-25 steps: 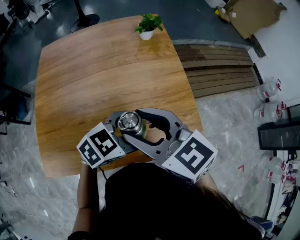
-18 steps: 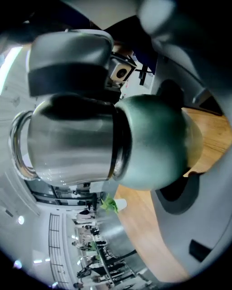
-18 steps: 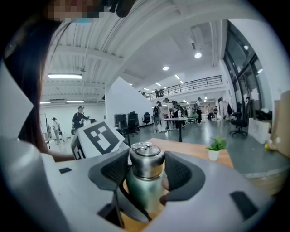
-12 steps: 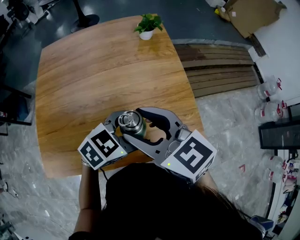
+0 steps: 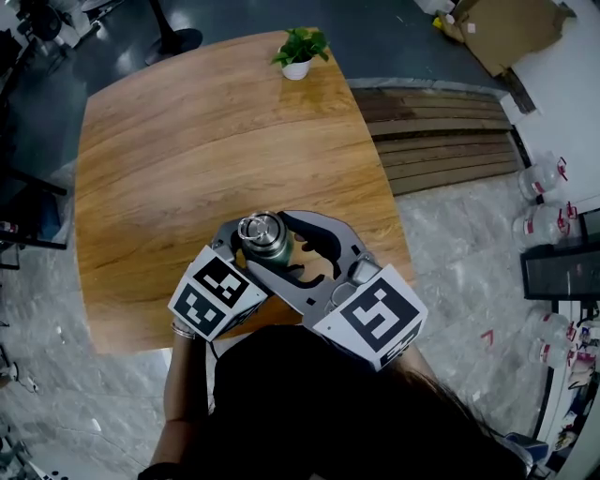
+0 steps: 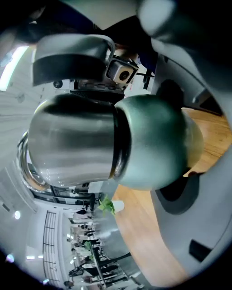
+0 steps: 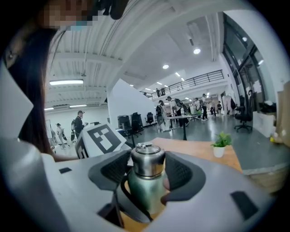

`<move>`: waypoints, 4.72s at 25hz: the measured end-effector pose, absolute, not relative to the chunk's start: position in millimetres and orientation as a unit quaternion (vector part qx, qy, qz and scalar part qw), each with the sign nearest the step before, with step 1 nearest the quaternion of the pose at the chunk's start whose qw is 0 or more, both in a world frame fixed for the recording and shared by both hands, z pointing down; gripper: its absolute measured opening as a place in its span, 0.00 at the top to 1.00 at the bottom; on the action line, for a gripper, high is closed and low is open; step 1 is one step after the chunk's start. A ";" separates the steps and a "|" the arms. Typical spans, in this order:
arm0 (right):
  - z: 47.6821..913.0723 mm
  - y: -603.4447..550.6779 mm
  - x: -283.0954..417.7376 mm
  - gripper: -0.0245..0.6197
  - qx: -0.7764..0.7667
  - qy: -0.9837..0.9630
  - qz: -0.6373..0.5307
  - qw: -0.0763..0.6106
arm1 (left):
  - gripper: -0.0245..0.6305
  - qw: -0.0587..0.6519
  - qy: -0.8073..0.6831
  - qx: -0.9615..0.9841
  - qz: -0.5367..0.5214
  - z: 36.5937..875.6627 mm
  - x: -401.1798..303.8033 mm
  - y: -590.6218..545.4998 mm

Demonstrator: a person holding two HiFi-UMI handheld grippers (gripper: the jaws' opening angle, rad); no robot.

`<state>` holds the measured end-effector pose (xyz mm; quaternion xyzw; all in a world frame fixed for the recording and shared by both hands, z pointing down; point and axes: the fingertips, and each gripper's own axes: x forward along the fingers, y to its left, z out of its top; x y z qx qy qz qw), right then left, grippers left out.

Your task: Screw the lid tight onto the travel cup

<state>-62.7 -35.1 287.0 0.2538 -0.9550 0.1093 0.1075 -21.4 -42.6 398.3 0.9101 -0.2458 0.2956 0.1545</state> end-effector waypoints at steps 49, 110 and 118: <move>283.7 -34.2 -60.5 0.60 0.244 -0.958 0.116 0.095 | 0.38 0.135 -0.205 0.920 0.307 392.7 -20.0 -35.4; 279.2 -30.5 -54.2 0.60 0.221 -0.963 0.124 0.086 | 0.38 0.131 -0.271 0.907 0.294 379.8 -26.4 -47.9; 280.0 -32.5 -59.2 0.60 0.242 -0.961 0.088 0.104 | 0.38 0.138 -0.259 0.911 0.289 379.8 -25.9 -44.7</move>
